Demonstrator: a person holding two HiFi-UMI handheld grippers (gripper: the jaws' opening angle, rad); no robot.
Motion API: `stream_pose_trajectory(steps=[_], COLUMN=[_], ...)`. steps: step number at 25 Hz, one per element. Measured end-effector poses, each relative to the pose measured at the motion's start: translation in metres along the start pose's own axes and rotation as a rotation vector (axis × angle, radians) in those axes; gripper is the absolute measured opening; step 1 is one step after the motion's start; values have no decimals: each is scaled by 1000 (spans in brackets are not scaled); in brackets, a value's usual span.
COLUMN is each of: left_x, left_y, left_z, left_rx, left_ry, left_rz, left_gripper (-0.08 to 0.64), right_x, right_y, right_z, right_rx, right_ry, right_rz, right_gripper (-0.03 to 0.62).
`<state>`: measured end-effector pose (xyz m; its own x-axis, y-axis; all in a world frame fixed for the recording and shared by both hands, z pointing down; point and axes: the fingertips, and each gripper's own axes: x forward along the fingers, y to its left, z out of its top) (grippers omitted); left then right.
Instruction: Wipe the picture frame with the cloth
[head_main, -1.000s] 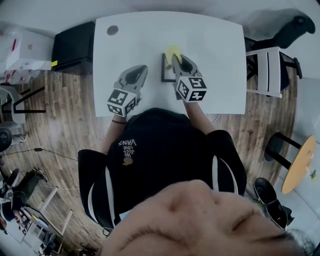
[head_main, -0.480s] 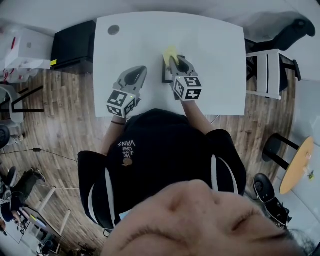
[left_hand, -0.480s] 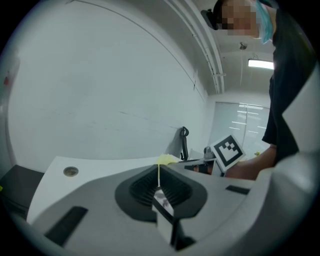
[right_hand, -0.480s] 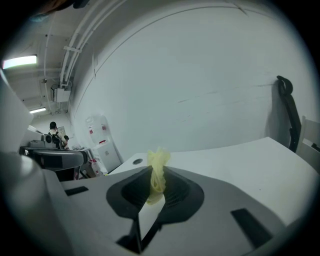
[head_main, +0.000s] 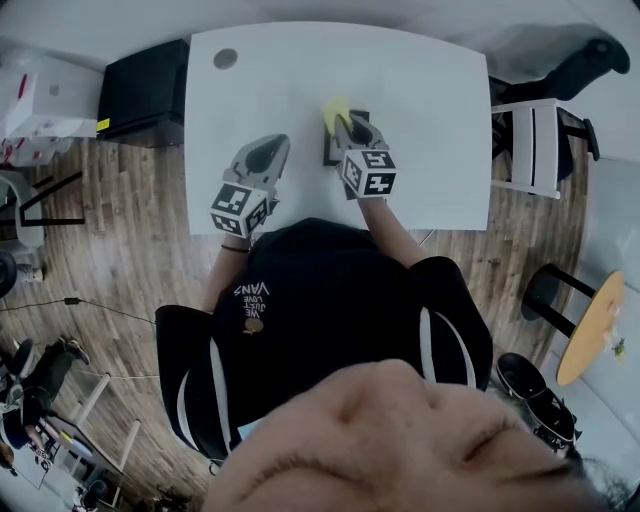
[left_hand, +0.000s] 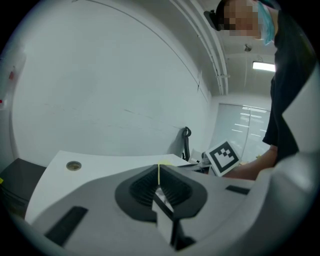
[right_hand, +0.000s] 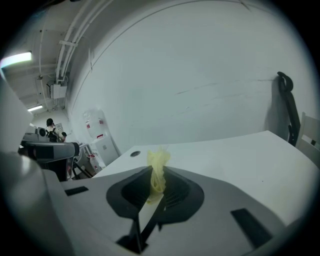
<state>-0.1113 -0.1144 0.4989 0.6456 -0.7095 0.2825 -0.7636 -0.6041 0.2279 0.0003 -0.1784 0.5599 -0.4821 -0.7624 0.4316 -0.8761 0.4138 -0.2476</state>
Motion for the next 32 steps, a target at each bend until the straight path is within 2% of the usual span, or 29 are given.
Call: stream_pose_trajectory(steps=[18, 32], left_x=[2, 0], left_y=[-1, -4], left_z=[-5, -8], left_rx=[-5, -5], left_ry=[21, 29], left_rz=[-1, 7], left_gripper=[17, 17], right_x=[18, 32], right_y=[-15, -22], right_z=[-33, -56], right_rx=[19, -9], right_ry=[79, 144], right_rz=[-35, -51], right_gripper=[48, 48])
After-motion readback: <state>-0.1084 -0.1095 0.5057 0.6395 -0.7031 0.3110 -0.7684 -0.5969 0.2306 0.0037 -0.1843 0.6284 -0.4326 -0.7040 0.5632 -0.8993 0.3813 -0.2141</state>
